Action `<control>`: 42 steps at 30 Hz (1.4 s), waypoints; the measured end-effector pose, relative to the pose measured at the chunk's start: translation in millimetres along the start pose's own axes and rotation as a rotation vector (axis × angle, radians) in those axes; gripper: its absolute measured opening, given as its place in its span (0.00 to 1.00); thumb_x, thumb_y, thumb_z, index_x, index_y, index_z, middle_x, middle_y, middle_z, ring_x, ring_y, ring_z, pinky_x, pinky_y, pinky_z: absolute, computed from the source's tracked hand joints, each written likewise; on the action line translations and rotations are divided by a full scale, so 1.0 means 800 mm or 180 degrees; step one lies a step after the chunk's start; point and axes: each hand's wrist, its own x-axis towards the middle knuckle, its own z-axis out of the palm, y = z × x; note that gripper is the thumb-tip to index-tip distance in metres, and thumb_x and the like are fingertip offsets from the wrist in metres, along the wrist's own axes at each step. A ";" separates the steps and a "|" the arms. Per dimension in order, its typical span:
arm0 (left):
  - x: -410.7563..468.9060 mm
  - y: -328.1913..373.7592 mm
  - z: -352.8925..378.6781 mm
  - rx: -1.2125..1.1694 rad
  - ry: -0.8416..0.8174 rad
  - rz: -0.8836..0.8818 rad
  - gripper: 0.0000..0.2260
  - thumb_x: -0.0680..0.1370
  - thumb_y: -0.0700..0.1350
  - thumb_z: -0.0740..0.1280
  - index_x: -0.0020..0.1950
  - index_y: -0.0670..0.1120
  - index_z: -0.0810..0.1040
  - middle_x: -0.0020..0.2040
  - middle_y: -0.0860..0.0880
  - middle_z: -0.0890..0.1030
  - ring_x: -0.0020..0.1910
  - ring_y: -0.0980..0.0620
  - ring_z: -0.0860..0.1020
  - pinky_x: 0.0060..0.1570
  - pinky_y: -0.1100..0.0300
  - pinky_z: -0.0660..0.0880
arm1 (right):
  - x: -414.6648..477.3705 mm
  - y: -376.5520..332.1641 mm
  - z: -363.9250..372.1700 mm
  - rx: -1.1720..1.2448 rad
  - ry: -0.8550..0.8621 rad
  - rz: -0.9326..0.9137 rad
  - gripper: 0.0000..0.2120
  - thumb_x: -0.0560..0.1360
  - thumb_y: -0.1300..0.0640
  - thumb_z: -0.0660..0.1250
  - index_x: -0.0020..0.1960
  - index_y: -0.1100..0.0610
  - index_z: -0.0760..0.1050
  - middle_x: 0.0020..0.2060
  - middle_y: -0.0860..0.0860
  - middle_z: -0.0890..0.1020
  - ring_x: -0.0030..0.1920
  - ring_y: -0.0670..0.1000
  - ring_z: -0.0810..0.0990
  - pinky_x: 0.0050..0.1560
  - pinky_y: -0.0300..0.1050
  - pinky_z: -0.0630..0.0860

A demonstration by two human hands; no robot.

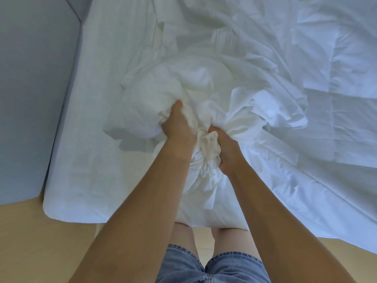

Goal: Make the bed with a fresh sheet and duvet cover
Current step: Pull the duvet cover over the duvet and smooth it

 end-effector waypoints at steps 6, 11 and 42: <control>-0.036 0.039 0.061 0.0101 -0.0331 0.0641 0.18 0.71 0.43 0.70 0.60 0.42 0.75 0.55 0.44 0.81 0.52 0.43 0.80 0.55 0.46 0.77 | -0.026 -0.025 -0.015 0.0131 0.0231 -0.0351 0.01 0.76 0.58 0.67 0.45 0.55 0.77 0.31 0.43 0.80 0.33 0.44 0.80 0.30 0.33 0.74; -0.094 0.081 0.043 -0.0162 -0.0897 0.0467 0.14 0.73 0.40 0.63 0.58 0.42 0.75 0.48 0.43 0.79 0.44 0.42 0.79 0.42 0.53 0.78 | -0.072 -0.054 -0.089 0.0261 0.0401 -0.0383 0.12 0.69 0.50 0.75 0.48 0.54 0.79 0.41 0.48 0.83 0.42 0.47 0.82 0.37 0.38 0.76; -0.167 -0.123 -0.064 -0.0384 0.0075 0.0631 0.14 0.75 0.35 0.55 0.30 0.44 0.69 0.28 0.47 0.76 0.28 0.48 0.77 0.29 0.63 0.76 | -0.143 0.034 -0.257 -0.0120 -0.0064 0.0269 0.03 0.74 0.58 0.68 0.48 0.53 0.79 0.43 0.48 0.82 0.46 0.49 0.80 0.48 0.42 0.75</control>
